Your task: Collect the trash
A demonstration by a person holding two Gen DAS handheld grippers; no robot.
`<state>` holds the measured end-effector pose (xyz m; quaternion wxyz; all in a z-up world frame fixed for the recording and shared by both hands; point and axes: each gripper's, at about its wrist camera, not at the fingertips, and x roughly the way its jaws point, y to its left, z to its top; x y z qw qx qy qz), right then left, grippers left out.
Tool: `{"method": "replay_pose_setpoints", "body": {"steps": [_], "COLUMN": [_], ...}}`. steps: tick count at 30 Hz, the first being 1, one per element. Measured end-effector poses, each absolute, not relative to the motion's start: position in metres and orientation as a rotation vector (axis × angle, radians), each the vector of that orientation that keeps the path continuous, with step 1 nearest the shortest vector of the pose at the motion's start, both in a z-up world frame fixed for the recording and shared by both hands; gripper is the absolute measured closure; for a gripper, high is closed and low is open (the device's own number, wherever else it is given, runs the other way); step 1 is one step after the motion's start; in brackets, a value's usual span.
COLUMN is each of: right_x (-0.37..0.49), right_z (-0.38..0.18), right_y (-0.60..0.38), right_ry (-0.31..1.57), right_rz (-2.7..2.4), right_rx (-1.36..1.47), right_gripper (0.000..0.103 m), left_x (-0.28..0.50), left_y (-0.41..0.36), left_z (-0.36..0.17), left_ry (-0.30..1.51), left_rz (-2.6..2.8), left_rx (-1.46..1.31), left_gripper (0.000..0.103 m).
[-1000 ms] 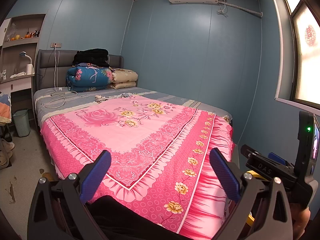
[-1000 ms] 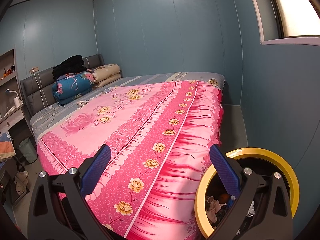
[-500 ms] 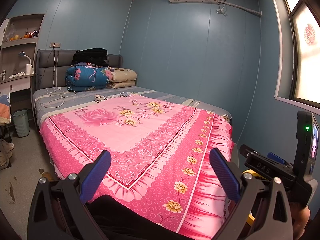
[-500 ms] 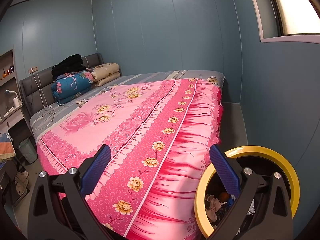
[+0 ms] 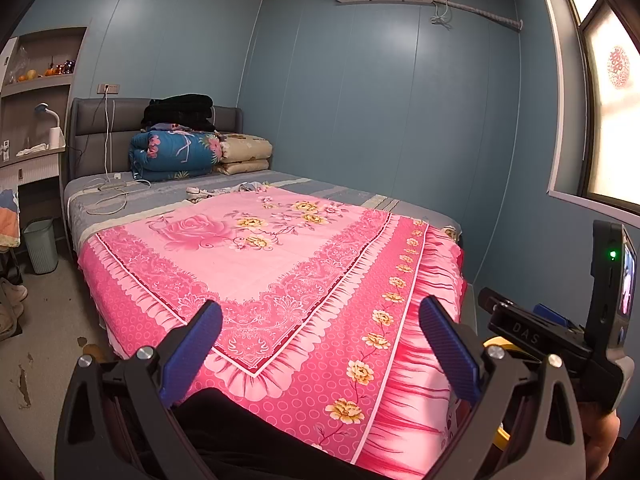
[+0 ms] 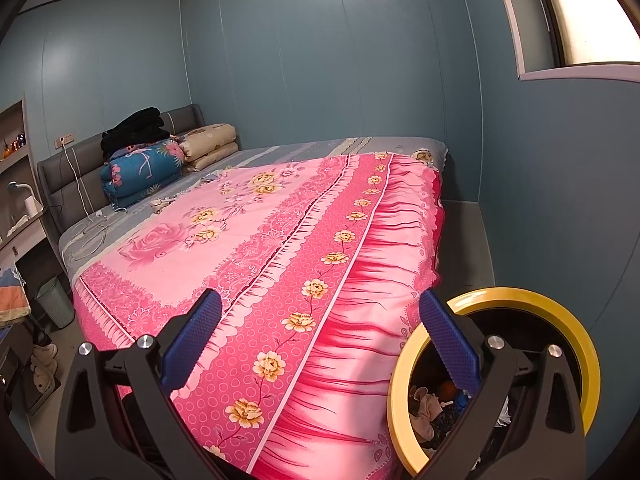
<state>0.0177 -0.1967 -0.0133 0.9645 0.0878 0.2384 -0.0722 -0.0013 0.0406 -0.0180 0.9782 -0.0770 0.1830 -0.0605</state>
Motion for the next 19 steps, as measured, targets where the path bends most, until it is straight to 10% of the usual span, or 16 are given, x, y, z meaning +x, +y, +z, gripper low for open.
{"method": "replay_pose_setpoints", "body": {"steps": [19], "right_x": [0.0171], "right_z": [-0.0128], "right_y": [-0.197], "right_ry": [0.489], "right_rz": [-0.147], "right_rx": [0.182], "right_gripper": [0.008], "left_x": [-0.0001], "left_y": [0.0416], "left_z": [-0.0181], "left_ry": [0.377], "left_rz": [-0.14], "left_rx": [-0.145], "left_gripper": [0.008]}}
